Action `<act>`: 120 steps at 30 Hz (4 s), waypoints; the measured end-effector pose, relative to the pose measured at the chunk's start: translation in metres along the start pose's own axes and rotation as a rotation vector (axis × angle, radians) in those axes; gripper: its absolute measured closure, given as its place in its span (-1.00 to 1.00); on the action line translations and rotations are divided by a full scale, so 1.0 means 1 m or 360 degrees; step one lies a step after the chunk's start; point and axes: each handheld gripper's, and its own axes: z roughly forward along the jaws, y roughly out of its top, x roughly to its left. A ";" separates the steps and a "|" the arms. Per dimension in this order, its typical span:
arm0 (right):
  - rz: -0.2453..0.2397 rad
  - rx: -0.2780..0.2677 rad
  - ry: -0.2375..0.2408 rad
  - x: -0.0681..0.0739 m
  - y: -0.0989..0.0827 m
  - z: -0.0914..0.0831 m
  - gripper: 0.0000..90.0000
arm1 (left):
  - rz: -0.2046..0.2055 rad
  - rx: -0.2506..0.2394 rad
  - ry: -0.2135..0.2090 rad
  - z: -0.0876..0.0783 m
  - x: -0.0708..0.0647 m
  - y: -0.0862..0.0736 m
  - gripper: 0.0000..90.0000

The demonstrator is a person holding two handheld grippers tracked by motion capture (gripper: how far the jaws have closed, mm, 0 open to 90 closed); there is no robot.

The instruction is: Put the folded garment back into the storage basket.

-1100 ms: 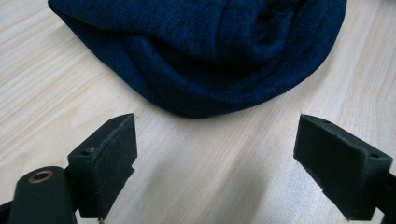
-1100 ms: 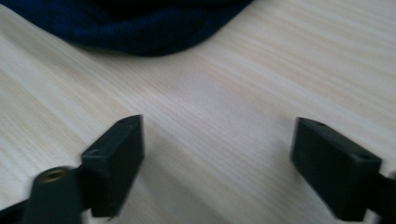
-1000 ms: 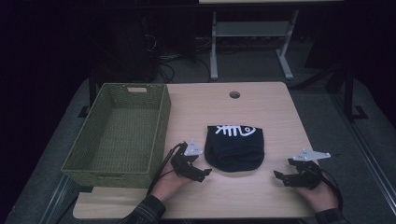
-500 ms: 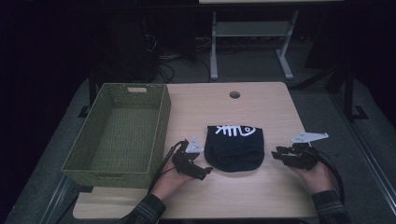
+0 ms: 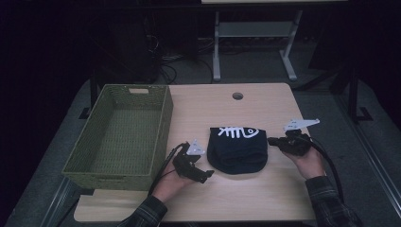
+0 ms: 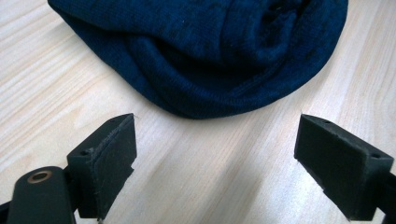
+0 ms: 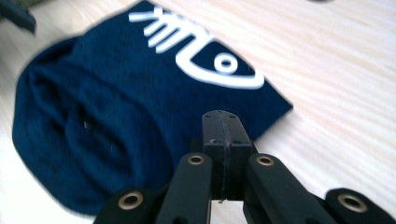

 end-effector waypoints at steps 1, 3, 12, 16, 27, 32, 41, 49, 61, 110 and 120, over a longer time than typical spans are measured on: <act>-0.0002 -0.0015 0.0007 -0.002 0.002 0.001 1.00 | -0.0001 -0.0003 -0.0003 0.000 0.000 -0.001 -0.73; 0.0002 -0.0003 0.0007 -0.004 0.007 0.006 1.00 | 0.0008 0.0013 -0.0004 0.002 -0.001 -0.003 -0.73; -0.0015 -0.0007 0.0008 -0.005 0.032 0.027 1.00 | -0.0006 0.0019 0.0005 0.008 -0.002 -0.009 -0.74; -0.0023 0.0002 -0.0010 -0.006 0.044 0.040 1.00 | -0.0002 0.0028 0.0001 0.009 -0.001 -0.011 -0.74; 0.0059 0.0099 -0.0034 -0.032 0.056 0.078 1.00 | -0.0004 0.0043 0.0008 0.006 0.001 -0.014 -0.74; 0.0067 0.0155 -0.0061 -0.043 0.049 0.087 1.00 | 0.0012 0.0048 -0.0001 0.006 0.000 -0.014 -0.74; 0.0087 0.0184 -0.0040 -0.049 0.034 0.083 1.00 | -0.0004 0.0042 -0.0027 0.008 -0.003 -0.014 -0.74; 0.0059 0.0181 -0.0008 -0.046 0.024 0.068 1.00 | 0.0009 0.0060 -0.0027 0.008 -0.005 -0.014 -0.74; -0.0004 0.0182 0.0038 -0.032 0.004 0.048 1.00 | -0.0007 0.0055 -0.0007 0.008 -0.005 -0.014 -0.74; 0.0025 0.0092 -0.0010 0.046 -0.069 -0.013 0.40 | 0.0031 0.0088 0.0011 0.001 -0.004 -0.013 -0.74; 0.0096 0.0105 -0.0238 0.033 -0.082 -0.010 -0.57 | 0.0023 0.0048 -0.0040 -0.010 -0.006 0.008 -0.74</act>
